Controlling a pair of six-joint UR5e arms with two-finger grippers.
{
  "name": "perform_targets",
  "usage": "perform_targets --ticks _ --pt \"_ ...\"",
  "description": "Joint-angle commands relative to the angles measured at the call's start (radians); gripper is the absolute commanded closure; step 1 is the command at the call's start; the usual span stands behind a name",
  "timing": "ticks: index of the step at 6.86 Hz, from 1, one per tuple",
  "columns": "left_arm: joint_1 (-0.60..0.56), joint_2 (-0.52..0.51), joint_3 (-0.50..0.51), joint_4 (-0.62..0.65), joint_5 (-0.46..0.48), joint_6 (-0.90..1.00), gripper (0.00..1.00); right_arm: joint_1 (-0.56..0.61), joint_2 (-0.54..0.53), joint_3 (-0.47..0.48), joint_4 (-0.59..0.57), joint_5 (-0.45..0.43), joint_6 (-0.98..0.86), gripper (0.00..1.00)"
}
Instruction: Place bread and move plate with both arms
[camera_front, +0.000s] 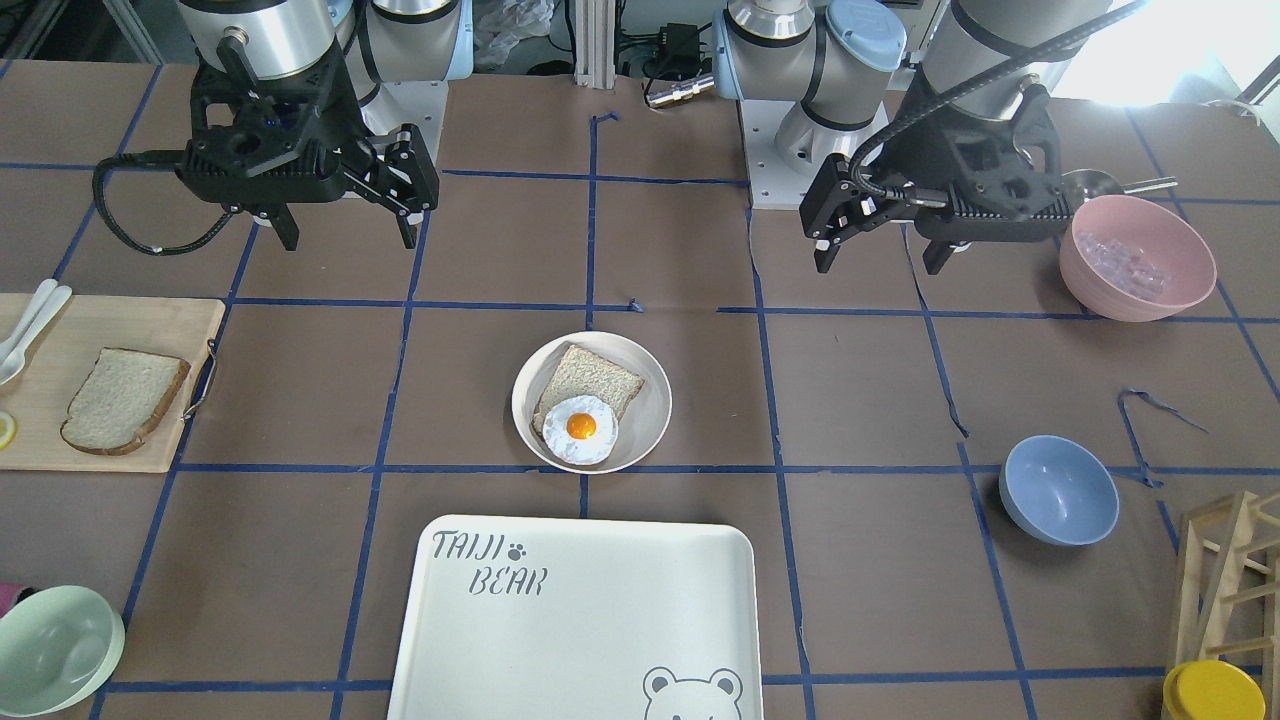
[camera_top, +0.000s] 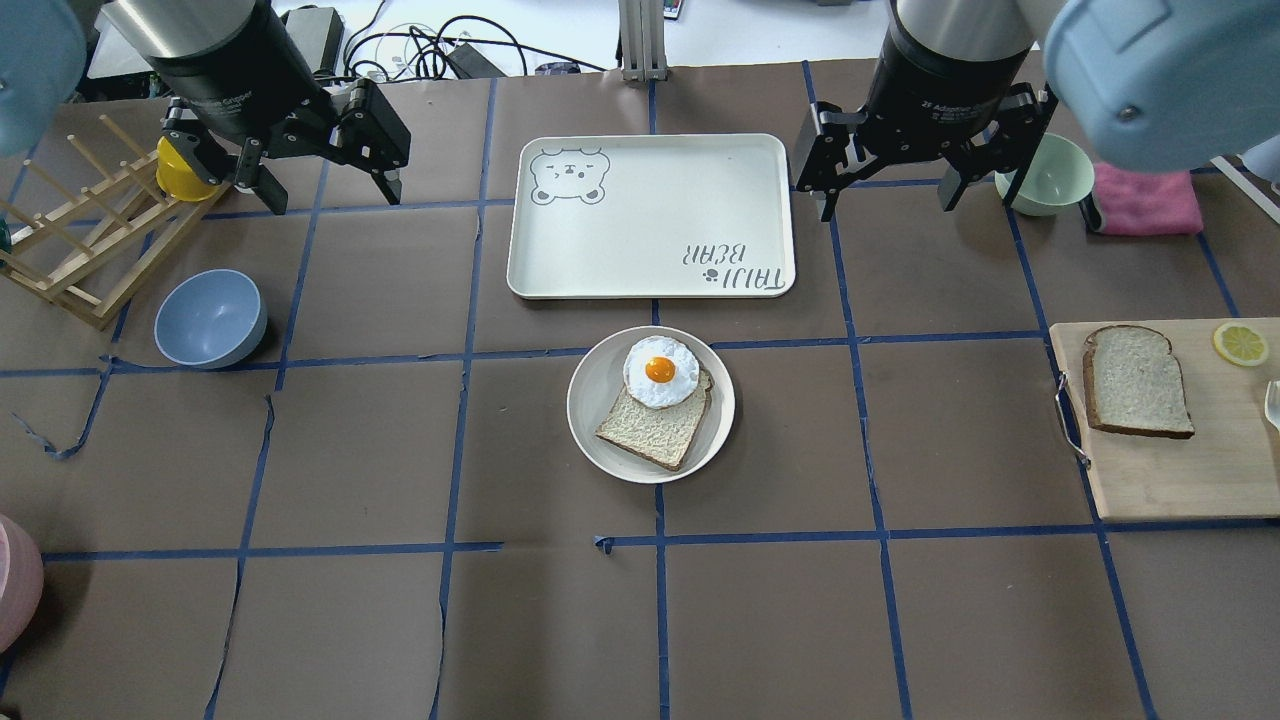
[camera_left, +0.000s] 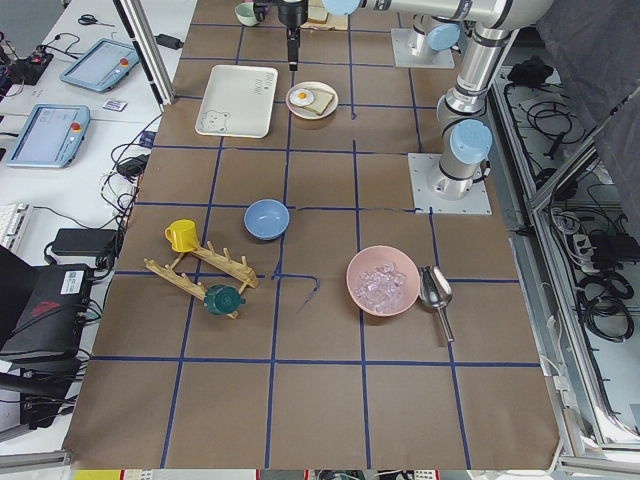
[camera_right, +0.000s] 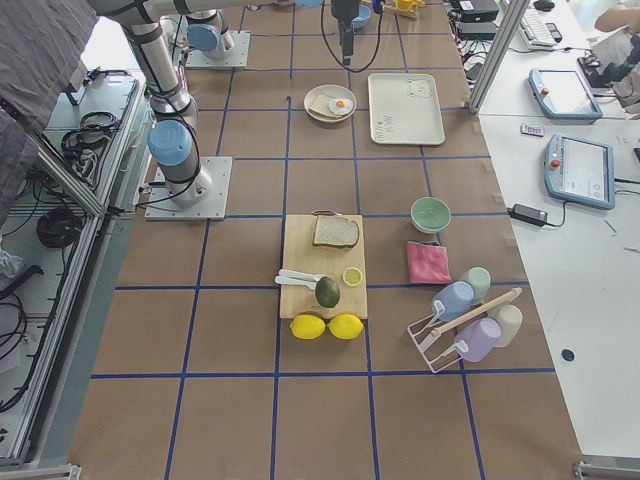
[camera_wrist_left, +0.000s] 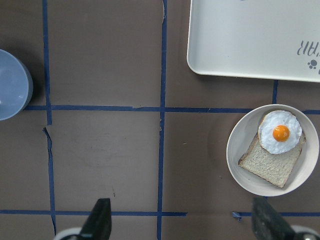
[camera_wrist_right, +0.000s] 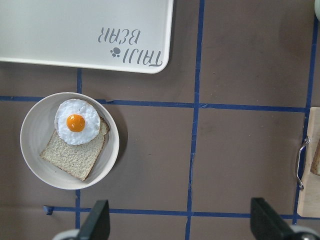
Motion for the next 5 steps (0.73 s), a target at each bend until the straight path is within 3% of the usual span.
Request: perform_targets --ticks 1,3,5 --pt "-0.001 -0.001 0.002 0.004 -0.006 0.0 0.0 0.0 0.001 0.003 -0.004 0.004 -0.003 0.0" --pt "0.001 -0.001 0.002 0.004 -0.001 0.0 0.0 -0.002 0.003 0.003 -0.004 0.002 -0.038 0.0" --pt "-0.001 0.002 0.0 0.0 0.0 0.0 0.0 -0.074 0.001 0.006 -0.018 0.011 -0.075 0.0"
